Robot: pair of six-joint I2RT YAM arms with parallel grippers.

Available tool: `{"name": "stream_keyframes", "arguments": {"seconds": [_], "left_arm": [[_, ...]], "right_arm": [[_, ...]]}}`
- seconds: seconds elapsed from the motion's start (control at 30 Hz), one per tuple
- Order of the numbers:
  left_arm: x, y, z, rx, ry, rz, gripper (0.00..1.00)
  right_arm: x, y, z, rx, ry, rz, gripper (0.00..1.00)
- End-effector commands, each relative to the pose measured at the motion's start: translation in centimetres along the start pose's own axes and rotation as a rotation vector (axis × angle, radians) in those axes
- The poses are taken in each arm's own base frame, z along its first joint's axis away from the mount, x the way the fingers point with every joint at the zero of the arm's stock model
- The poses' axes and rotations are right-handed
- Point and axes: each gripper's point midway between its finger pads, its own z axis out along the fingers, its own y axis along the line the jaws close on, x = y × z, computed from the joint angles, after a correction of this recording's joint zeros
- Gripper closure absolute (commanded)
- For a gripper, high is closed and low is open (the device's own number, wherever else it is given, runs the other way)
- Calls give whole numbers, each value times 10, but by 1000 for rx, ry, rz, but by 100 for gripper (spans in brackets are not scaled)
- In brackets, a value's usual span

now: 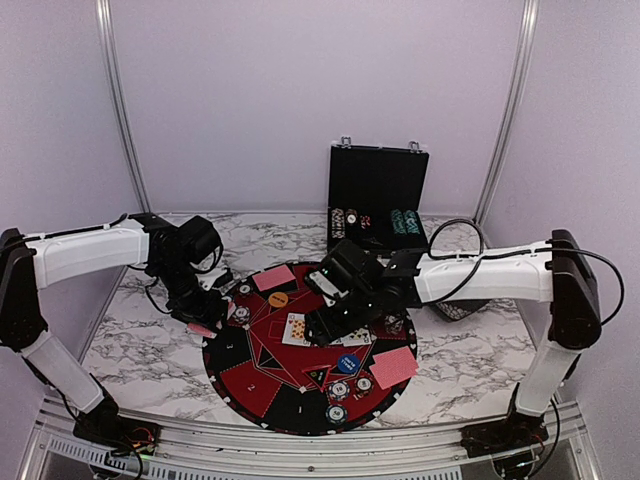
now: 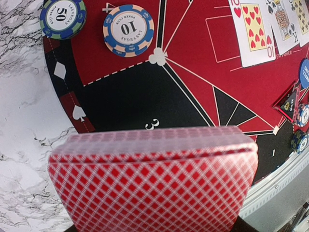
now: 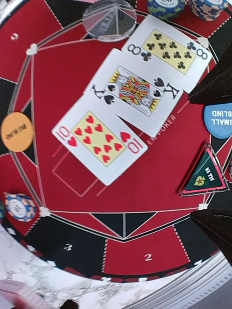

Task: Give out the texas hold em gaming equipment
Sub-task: Place the all-in button in the small blind area, then adjust the poker card at the face-down deck piles.

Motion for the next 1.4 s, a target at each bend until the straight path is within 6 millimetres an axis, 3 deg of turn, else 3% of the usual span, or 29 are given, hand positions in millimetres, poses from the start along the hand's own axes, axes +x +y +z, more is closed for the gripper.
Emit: {"name": "stream_keyframes", "arguments": {"seconds": [0.0,0.2,0.47,0.87,1.37], "left_arm": [[-7,-7,-1,19,-11,23,51],[-10,-13,2,25,-1,38,51],[-15,-22,0,18,-1,77,51],[-14,-37,-2,-18,5,148,51],[-17,-53,-6,-28,0,200,52]], "right_arm": [[-55,18,-31,-164,-162,36,28],[-84,18,-44,-301,-239,98,29],[-102,20,-42,-502,-266,176,34],[-101,49,-8,-839,-158,317,42],[-103,56,14,-904,-113,412,42]]}}
